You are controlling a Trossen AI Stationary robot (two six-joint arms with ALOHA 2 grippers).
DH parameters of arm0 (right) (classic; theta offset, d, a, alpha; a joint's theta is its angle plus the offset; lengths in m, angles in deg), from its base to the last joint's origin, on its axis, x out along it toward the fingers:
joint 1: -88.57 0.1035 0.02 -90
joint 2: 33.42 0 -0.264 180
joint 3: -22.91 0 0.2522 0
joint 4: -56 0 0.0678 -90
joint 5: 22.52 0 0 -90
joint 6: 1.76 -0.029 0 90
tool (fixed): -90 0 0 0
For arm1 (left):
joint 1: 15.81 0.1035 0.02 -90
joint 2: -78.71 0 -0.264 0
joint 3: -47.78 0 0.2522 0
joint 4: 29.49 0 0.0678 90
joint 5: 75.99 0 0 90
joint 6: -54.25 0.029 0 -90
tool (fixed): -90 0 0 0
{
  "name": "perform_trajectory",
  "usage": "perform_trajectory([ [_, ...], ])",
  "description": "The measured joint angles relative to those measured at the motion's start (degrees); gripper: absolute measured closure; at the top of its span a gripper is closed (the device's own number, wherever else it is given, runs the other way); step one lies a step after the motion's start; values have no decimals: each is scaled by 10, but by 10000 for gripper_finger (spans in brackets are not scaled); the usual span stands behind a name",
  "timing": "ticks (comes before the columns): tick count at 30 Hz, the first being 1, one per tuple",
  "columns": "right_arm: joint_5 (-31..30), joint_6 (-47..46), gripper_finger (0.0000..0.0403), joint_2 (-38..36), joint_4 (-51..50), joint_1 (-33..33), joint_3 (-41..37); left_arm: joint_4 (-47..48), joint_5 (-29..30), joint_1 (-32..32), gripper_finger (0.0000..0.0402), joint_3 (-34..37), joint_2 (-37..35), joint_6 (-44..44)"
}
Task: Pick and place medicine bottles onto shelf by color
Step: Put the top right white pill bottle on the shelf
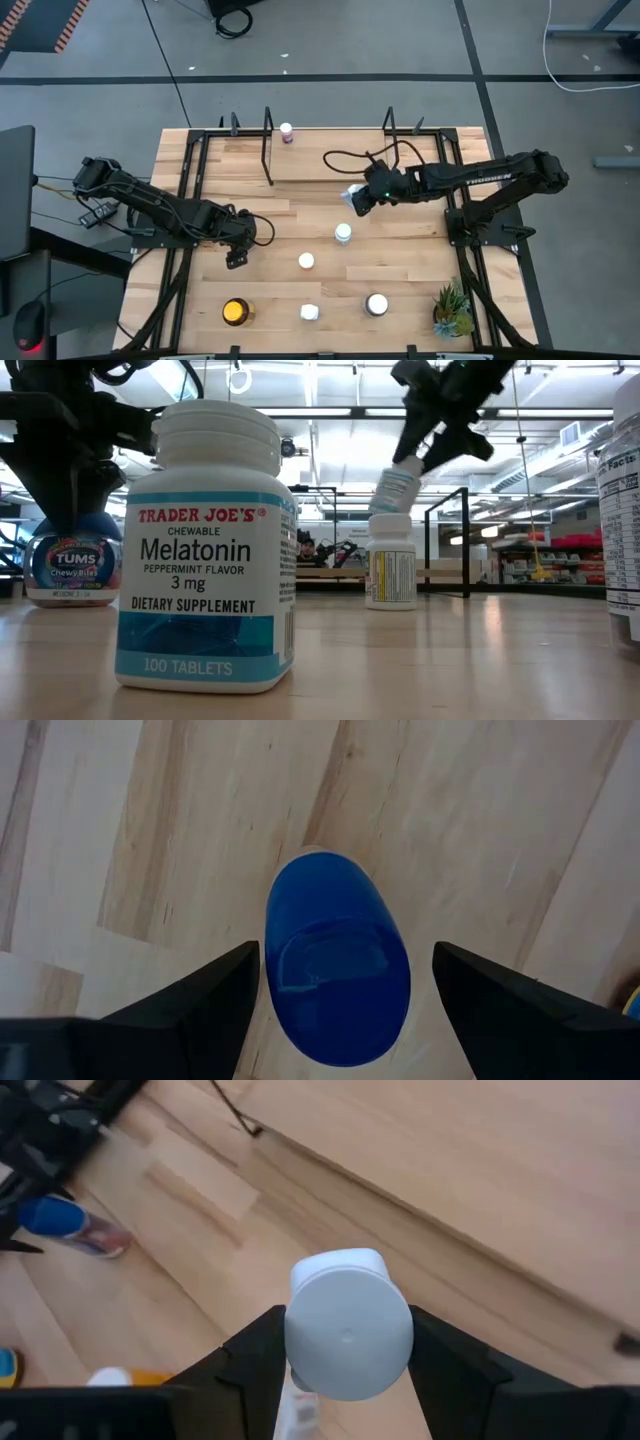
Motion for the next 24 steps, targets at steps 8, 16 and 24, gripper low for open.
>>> perform_trajectory([
  [8,20,73,212,132,-27,-1,145,2,-4,0,99,0,0,-2],
  [16,16,148,212,261,-76,-33,321,3,-17,0,99,0,0,-15],
  [24,52,183,212,329,-113,-86,396,5,-18,0,99,0,0,-19],
])
